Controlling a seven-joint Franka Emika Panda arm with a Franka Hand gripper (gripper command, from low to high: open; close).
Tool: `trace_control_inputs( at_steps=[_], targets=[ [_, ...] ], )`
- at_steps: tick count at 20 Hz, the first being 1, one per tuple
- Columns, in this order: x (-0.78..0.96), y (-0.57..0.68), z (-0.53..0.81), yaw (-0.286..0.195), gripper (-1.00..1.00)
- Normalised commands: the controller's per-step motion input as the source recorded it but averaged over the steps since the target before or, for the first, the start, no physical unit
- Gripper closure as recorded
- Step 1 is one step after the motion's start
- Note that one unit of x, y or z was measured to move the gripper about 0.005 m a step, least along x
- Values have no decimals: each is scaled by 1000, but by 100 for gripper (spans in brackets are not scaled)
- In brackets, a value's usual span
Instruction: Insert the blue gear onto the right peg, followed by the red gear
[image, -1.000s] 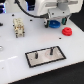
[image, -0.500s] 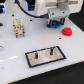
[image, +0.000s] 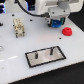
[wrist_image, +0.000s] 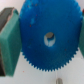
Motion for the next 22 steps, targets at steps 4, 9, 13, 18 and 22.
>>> trace_control_inputs(
  at_steps=[4,9,13,18,22],
  targets=[
    [542,-95,557,0,100],
    [679,-135,492,0,100],
    [761,-71,490,0,100],
    [788,-144,458,0,100],
    [810,-195,439,0,100]
  ],
)
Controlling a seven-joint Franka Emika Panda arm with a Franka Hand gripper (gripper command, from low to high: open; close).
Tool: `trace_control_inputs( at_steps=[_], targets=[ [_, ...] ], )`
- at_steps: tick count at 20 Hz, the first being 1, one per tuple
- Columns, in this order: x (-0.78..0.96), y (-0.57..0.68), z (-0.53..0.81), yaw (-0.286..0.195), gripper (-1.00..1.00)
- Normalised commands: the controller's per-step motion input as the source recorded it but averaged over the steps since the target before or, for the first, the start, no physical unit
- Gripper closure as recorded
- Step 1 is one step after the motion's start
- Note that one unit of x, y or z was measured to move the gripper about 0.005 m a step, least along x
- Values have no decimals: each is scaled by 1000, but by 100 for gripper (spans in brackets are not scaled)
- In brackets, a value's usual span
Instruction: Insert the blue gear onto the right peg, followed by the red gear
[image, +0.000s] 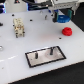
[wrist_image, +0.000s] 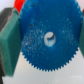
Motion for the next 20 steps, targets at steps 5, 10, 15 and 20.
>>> trace_control_inputs(
  at_steps=[5,10,15,20],
  targets=[
    [796,-243,338,0,100],
    [790,-258,276,0,100],
    [804,-259,194,0,100],
    [769,-312,132,0,100]
  ],
)
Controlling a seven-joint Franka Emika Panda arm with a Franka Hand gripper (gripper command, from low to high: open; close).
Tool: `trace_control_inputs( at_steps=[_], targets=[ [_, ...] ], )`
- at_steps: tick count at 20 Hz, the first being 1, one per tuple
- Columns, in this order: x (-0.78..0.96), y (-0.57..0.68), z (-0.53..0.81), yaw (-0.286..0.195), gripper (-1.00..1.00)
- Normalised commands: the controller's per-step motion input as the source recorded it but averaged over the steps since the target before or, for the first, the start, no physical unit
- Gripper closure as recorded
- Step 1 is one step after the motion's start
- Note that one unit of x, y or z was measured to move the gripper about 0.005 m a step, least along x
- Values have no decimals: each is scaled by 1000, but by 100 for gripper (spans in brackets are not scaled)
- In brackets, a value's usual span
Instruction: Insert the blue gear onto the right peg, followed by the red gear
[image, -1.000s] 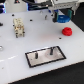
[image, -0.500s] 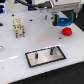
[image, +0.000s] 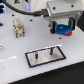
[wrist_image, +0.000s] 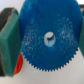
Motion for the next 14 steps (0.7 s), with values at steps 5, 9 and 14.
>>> trace_control_inputs(
  at_steps=[5,9,14],
  targets=[
    [678,-280,87,0,100],
    [526,-215,0,0,100],
    [408,-204,-15,0,100]
  ],
)
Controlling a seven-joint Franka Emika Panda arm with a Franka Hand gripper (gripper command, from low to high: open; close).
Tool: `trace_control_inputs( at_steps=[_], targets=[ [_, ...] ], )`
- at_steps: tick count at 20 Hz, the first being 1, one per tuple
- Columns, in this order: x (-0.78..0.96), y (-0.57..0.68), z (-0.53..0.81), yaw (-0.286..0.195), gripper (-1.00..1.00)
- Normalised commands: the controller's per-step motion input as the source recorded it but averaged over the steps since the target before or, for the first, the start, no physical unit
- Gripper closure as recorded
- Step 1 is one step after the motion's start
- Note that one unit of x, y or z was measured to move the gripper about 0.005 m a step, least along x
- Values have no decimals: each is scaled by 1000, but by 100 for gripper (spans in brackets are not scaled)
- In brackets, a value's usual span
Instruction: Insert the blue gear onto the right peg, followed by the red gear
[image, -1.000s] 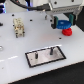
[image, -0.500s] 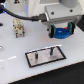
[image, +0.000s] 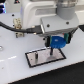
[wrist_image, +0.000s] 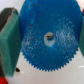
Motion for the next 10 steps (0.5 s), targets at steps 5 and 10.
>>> trace_control_inputs(
  at_steps=[5,10],
  targets=[
    [377,-207,-2,0,100],
    [25,-139,175,0,100]
  ],
)
